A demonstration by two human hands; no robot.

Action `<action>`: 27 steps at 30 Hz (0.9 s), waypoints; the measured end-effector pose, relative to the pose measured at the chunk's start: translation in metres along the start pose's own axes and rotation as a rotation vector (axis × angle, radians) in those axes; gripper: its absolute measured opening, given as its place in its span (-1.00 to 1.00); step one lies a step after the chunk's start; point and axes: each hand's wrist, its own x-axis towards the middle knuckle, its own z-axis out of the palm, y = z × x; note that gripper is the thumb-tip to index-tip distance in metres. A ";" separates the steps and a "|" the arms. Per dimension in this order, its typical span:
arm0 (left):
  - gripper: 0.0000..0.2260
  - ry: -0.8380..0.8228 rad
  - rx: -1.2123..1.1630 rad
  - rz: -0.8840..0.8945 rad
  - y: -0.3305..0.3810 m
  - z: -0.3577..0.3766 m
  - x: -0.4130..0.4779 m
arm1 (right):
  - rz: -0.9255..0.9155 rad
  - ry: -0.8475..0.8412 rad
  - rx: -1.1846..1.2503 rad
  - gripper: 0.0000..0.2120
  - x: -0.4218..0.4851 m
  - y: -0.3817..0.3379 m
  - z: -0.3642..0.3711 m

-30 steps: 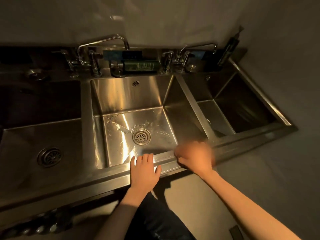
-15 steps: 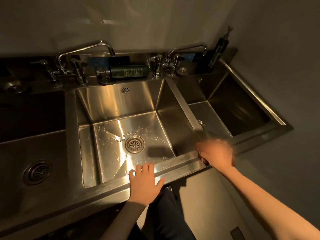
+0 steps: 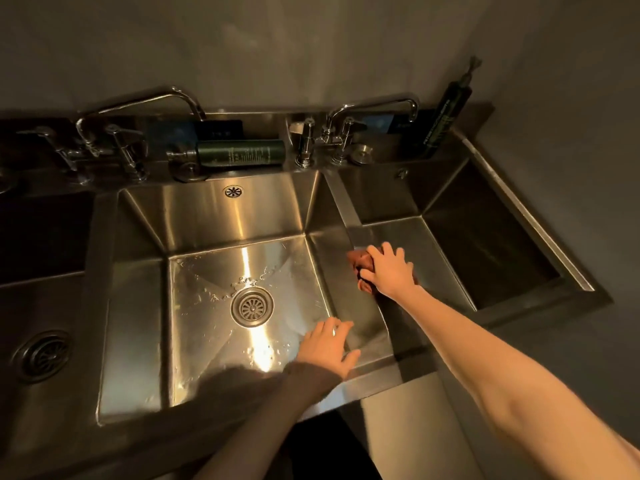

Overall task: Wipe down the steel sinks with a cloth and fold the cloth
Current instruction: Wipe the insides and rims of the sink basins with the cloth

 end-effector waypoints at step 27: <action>-0.54 0.455 0.288 -0.318 -0.104 -0.143 0.172 | -0.276 -0.016 0.222 -0.58 0.244 -0.039 -0.064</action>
